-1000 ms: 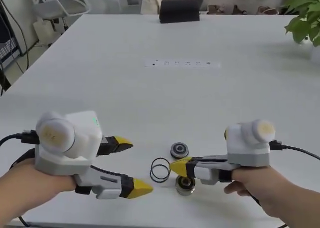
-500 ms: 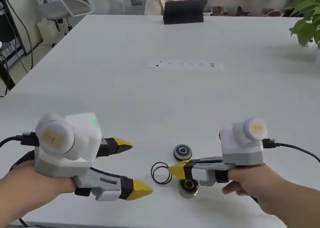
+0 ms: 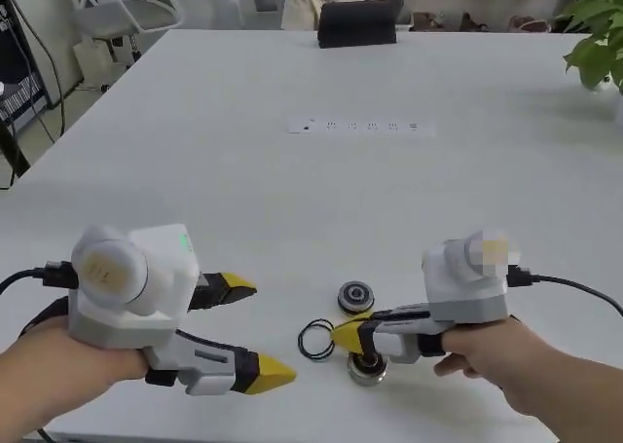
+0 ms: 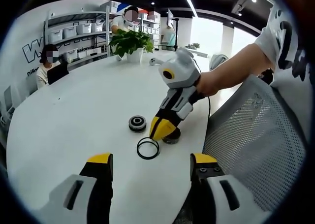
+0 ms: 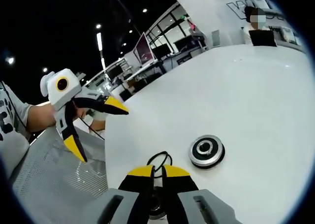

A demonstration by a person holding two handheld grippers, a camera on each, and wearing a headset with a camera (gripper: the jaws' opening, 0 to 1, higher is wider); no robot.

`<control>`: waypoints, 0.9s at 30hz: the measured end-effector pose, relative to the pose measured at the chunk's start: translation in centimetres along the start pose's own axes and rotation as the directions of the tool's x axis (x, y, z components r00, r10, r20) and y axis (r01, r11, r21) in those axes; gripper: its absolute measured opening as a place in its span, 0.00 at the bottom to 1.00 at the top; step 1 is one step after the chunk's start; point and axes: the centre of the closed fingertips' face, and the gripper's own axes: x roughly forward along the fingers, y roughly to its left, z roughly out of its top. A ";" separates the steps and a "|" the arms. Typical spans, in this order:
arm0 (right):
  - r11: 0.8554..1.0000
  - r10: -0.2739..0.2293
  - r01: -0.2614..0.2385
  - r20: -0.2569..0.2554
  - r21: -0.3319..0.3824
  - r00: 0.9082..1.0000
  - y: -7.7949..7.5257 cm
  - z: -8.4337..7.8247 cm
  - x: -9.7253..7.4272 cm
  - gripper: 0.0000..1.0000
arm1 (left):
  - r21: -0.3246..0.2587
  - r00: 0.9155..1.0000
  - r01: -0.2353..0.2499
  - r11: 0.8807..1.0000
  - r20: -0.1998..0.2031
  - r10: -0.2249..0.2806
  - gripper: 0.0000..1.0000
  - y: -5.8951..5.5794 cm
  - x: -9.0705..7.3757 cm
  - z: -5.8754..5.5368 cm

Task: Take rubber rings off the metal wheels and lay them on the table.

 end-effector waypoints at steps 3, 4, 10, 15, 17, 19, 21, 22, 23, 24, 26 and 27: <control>1.000 -0.011 0.010 -0.006 -0.021 1.000 -0.1 -0.1 0.0 0.07 | 0.001 1.000 -0.001 1.000 -0.004 0.001 0.61 0.0 0.0 -0.1; 1.000 -0.014 0.013 -0.010 -0.023 1.000 -0.1 -0.1 -0.1 0.08 | 0.000 1.000 -0.001 1.000 -0.006 0.001 0.61 0.0 0.0 -0.2; 0.999 -0.024 0.023 -0.008 -0.035 1.000 -0.4 -0.4 -0.5 0.11 | -0.002 1.000 -0.004 1.000 -0.004 0.004 0.61 0.2 0.0 0.0; 0.999 -0.028 0.028 0.011 -0.044 1.000 -0.4 -0.1 -0.8 0.14 | -0.003 1.000 -0.002 1.000 -0.007 0.002 0.61 0.1 0.0 0.0; 0.998 -0.025 0.026 0.019 -0.059 1.000 -0.2 0.2 -1.0 0.15 | 0.000 1.000 -0.003 1.000 -0.008 0.003 0.61 0.2 0.1 0.1; 0.998 -0.025 0.026 0.027 -0.062 0.999 -0.2 0.4 -1.2 0.15 | -0.001 1.000 -0.004 1.000 -0.008 0.004 0.61 0.3 0.1 0.1; 0.998 -0.027 0.030 0.039 -0.063 0.999 -0.3 0.7 -1.5 0.15 | -0.003 1.000 -0.005 1.000 -0.008 0.005 0.61 0.5 0.1 0.2; 0.997 -0.031 0.033 0.043 -0.063 0.999 -0.4 0.8 -1.6 0.16 | -0.003 1.000 -0.006 1.000 -0.008 0.006 0.61 0.5 0.1 0.3; 0.997 -0.035 0.038 0.052 -0.066 0.998 -0.4 1.0 -1.8 0.16 | -0.003 1.000 -0.007 1.000 -0.008 0.007 0.61 0.6 0.2 0.3; 0.997 -0.036 0.040 0.056 -0.069 0.998 -0.5 1.0 -1.9 0.16 | -0.003 1.000 -0.008 1.000 -0.007 0.008 0.61 0.7 0.2 0.3; 0.996 -0.040 0.045 0.062 -0.071 0.997 -0.6 1.1 -2.3 0.16 | -0.004 1.000 -0.009 1.000 -0.007 0.009 0.61 0.8 0.3 0.4; 0.996 -0.045 0.049 0.066 -0.072 0.997 -0.8 1.2 -2.5 0.16 | -0.005 1.000 -0.009 1.000 -0.007 0.009 0.61 0.9 0.3 0.5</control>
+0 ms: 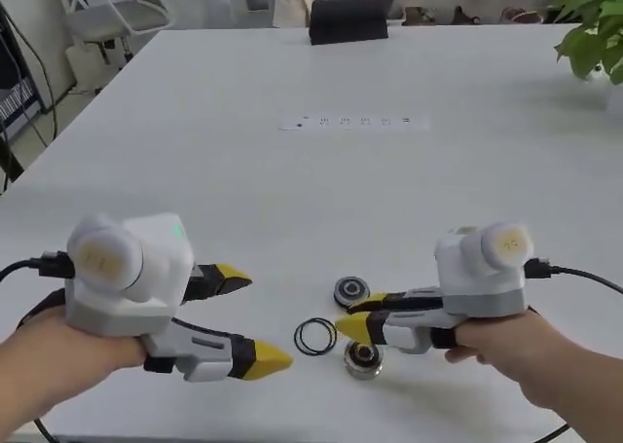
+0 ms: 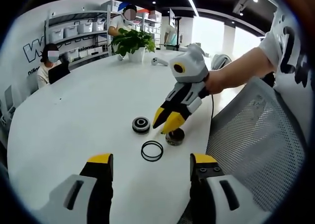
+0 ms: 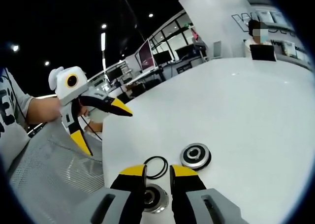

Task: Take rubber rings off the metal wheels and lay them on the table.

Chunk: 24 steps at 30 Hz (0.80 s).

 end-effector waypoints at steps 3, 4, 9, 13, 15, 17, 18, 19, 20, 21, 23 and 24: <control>1.000 -0.011 0.011 0.008 0.000 1.000 -0.4 0.1 -0.5 0.16 | -0.002 1.000 -0.001 1.000 0.001 0.001 0.61 0.1 0.1 0.1; 1.000 -0.018 0.018 0.014 0.002 1.000 -0.7 0.2 -0.7 0.16 | -0.005 1.000 -0.001 1.000 0.001 0.001 0.61 0.2 0.2 0.2; 0.999 -0.045 0.045 0.031 0.006 0.998 -1.7 0.4 -1.7 0.16 | -0.008 1.000 -0.002 1.000 -0.003 0.002 0.60 0.7 0.6 0.3; 0.998 -0.069 0.069 0.040 0.006 0.997 -2.5 0.5 -2.2 0.17 | -0.007 1.000 0.000 1.000 -0.004 0.000 0.59 0.9 1.0 0.5; 0.997 -0.081 0.081 0.043 -0.004 0.996 -2.8 0.5 -2.4 0.17 | -0.010 1.000 0.003 1.000 -0.003 -0.003 0.59 0.9 1.2 0.6; 0.996 -0.091 0.092 0.045 -0.016 0.995 -3.1 0.6 -2.5 0.19 | -0.010 1.000 0.005 1.000 -0.003 -0.005 0.58 1.1 1.5 0.7; 0.995 -0.094 0.095 0.046 -0.020 0.995 -3.1 0.6 -2.5 0.19 | -0.007 1.000 0.005 1.000 -0.005 -0.005 0.58 1.2 1.7 0.7; 0.995 -0.096 0.097 0.046 -0.024 0.994 -3.2 0.6 -2.6 0.19 | -0.005 1.000 0.005 1.000 -0.005 -0.005 0.57 1.3 1.8 0.8; 0.995 -0.099 0.100 0.047 -0.029 0.994 -3.3 0.6 -2.6 0.20 | -0.002 1.000 0.005 1.000 -0.005 -0.005 0.56 1.4 2.0 0.9; 0.994 -0.101 0.102 0.046 -0.031 0.994 -3.3 0.6 -2.6 0.20 | -0.002 1.000 0.006 1.000 -0.005 -0.006 0.56 1.5 2.1 0.9; 0.993 -0.107 0.109 0.044 -0.039 0.993 -3.5 0.5 -2.7 0.21 | 0.000 1.000 0.009 1.000 -0.004 -0.009 0.56 1.6 2.4 1.1; 0.993 -0.109 0.111 0.042 -0.041 0.993 -3.7 0.4 -2.7 0.21 | 0.000 1.000 0.010 1.000 -0.004 -0.010 0.56 1.7 2.5 1.1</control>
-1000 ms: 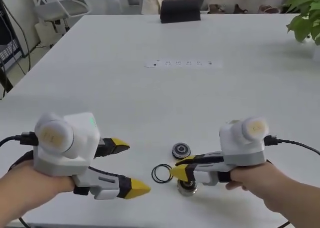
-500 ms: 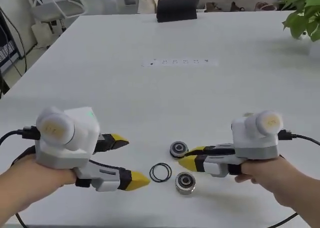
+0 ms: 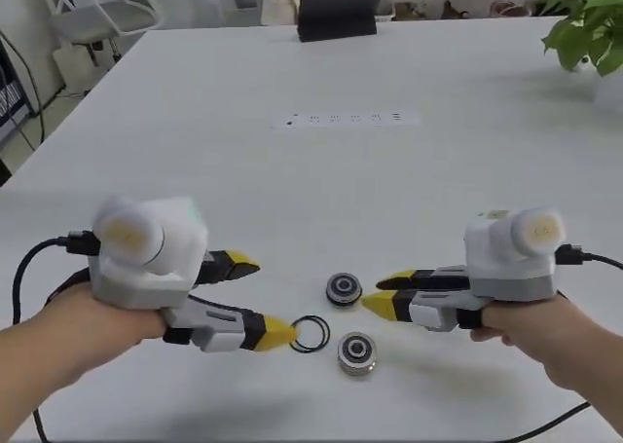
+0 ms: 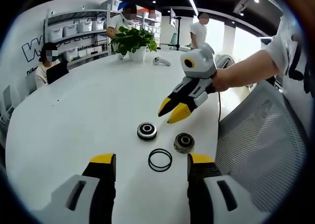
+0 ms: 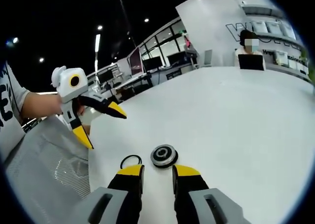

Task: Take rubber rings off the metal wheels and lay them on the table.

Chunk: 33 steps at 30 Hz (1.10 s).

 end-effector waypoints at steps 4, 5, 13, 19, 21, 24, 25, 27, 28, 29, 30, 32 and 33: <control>1.000 -0.007 0.007 -0.004 -0.012 1.000 -0.3 -0.2 0.0 0.22 | 0.002 1.000 0.006 1.000 -0.005 -0.006 0.55 0.1 0.6 0.1; 1.000 -0.010 0.010 -0.007 -0.015 1.000 -0.4 -0.2 0.0 0.22 | 0.003 1.000 0.007 1.000 -0.005 -0.007 0.55 0.1 0.7 0.1; 0.998 -0.024 0.023 -0.017 -0.057 1.000 -0.8 -0.5 0.0 0.24 | 0.008 1.000 0.020 1.000 -0.002 -0.020 0.51 0.5 2.1 0.6; 0.997 -0.024 0.023 -0.022 -0.073 0.999 -0.8 -0.5 0.4 0.26 | 0.010 0.999 0.033 0.999 -0.002 -0.033 0.48 0.5 3.1 0.9; 0.996 -0.023 0.021 -0.027 -0.084 0.999 -0.7 -0.5 0.5 0.27 | 0.014 0.999 0.037 0.999 -0.007 -0.037 0.46 0.5 3.4 0.9; 0.996 -0.020 0.017 -0.032 -0.092 0.999 -0.7 -0.6 0.6 0.27 | 0.013 0.999 0.038 0.999 -0.010 -0.038 0.45 0.7 3.8 0.9; 0.996 -0.020 0.017 -0.034 -0.093 0.999 -0.6 -0.6 0.7 0.27 | 0.013 0.999 0.040 0.999 -0.010 -0.040 0.44 0.7 3.9 1.0; 0.995 -0.020 0.017 -0.035 -0.098 0.999 -0.6 -0.6 0.7 0.27 | 0.006 0.999 0.046 0.999 -0.009 -0.046 0.43 0.6 4.3 1.1; 0.995 -0.021 0.018 -0.033 -0.102 0.999 -0.6 -0.6 0.7 0.27 | 0.002 0.999 0.050 0.999 -0.008 -0.050 0.42 0.6 4.4 1.1; 0.995 -0.020 0.017 -0.033 -0.102 0.999 -0.6 -0.6 0.7 0.27 | 0.000 0.999 0.052 0.999 -0.007 -0.052 0.41 0.6 4.6 1.2; 0.995 -0.019 0.015 -0.034 -0.102 0.999 -0.6 -0.6 0.7 0.27 | -0.003 0.999 0.053 0.999 -0.005 -0.053 0.41 0.6 4.8 1.3; 0.994 -0.019 0.015 -0.036 -0.104 0.999 -0.5 -0.7 0.7 0.27 | -0.012 0.998 0.057 0.998 -0.003 -0.057 0.39 0.5 5.1 1.4; 0.994 -0.018 0.014 -0.037 -0.104 0.999 -0.5 -0.7 0.7 0.27 | -0.019 0.998 0.061 0.998 -0.002 -0.061 0.39 0.5 5.4 1.5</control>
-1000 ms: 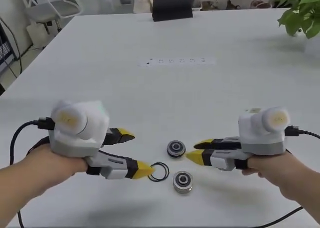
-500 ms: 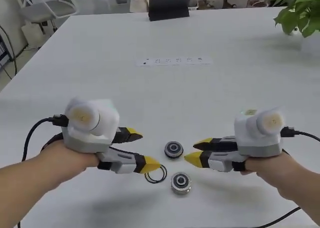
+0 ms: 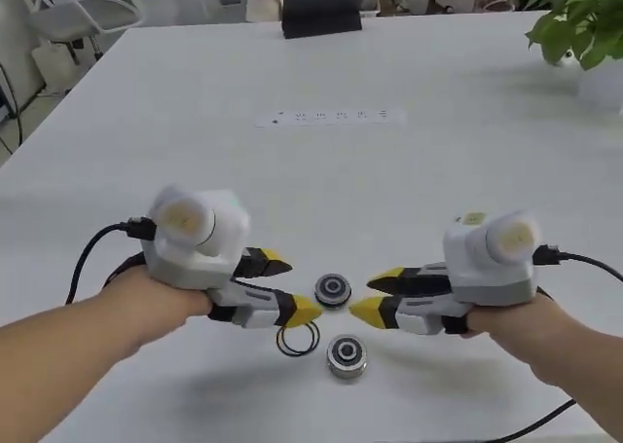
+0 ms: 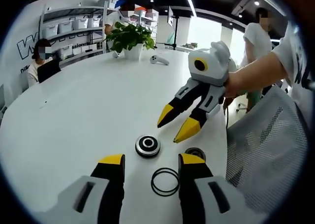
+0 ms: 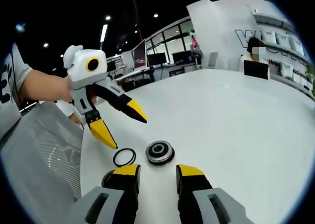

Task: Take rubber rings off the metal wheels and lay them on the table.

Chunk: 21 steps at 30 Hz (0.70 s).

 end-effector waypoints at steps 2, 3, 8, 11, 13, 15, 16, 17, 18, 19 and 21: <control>1.000 -0.003 0.003 -0.001 -0.004 1.000 -0.1 -0.1 0.0 0.27 | -0.003 1.000 0.003 1.000 0.001 -0.003 0.36 -0.1 0.2 0.1; 1.000 -0.003 0.003 -0.002 -0.003 1.000 0.0 -0.1 -0.1 0.27 | -0.005 1.000 0.005 1.000 0.001 -0.005 0.36 -0.1 0.4 0.2; 1.000 -0.002 0.002 -0.003 -0.007 1.000 -0.1 -0.2 -0.1 0.27 | -0.017 1.000 0.010 1.000 0.001 -0.010 0.32 0.1 1.0 0.3; 1.000 -0.003 0.003 -0.002 -0.007 1.000 -0.1 -0.2 -0.1 0.27 | -0.039 1.000 0.013 0.999 0.010 -0.013 0.27 0.1 1.3 0.6; 1.000 -0.004 0.004 -0.001 -0.004 1.000 -0.1 -0.2 -0.2 0.27 | -0.053 1.000 0.013 0.998 0.015 -0.012 0.26 0.2 1.5 0.7; 1.000 -0.004 0.004 -0.001 -0.001 1.000 -0.2 -0.2 -0.2 0.27 | -0.060 1.000 0.011 0.998 0.016 -0.010 0.25 0.3 1.7 0.7; 1.000 -0.004 0.004 -0.001 -0.001 1.000 -0.2 -0.2 -0.2 0.27 | -0.061 1.000 0.010 0.998 0.015 -0.009 0.24 0.3 1.8 0.7; 1.000 -0.004 0.004 -0.001 -0.002 1.000 -0.2 -0.2 -0.2 0.27 | -0.061 1.000 0.011 0.998 0.013 -0.010 0.23 0.3 2.0 0.7; 1.000 -0.004 0.004 -0.001 -0.001 1.000 -0.2 -0.2 -0.2 0.27 | -0.058 1.000 0.011 0.998 0.011 -0.010 0.22 0.2 2.0 0.7; 1.000 -0.004 0.004 0.000 -0.001 1.000 -0.1 -0.2 -0.2 0.27 | -0.050 1.000 0.010 0.999 0.004 -0.009 0.21 0.2 2.2 0.6; 1.000 -0.003 0.002 0.005 0.009 1.000 -0.1 -0.2 -0.2 0.27 | -0.044 1.000 0.010 0.999 -0.003 -0.011 0.20 0.1 2.4 0.4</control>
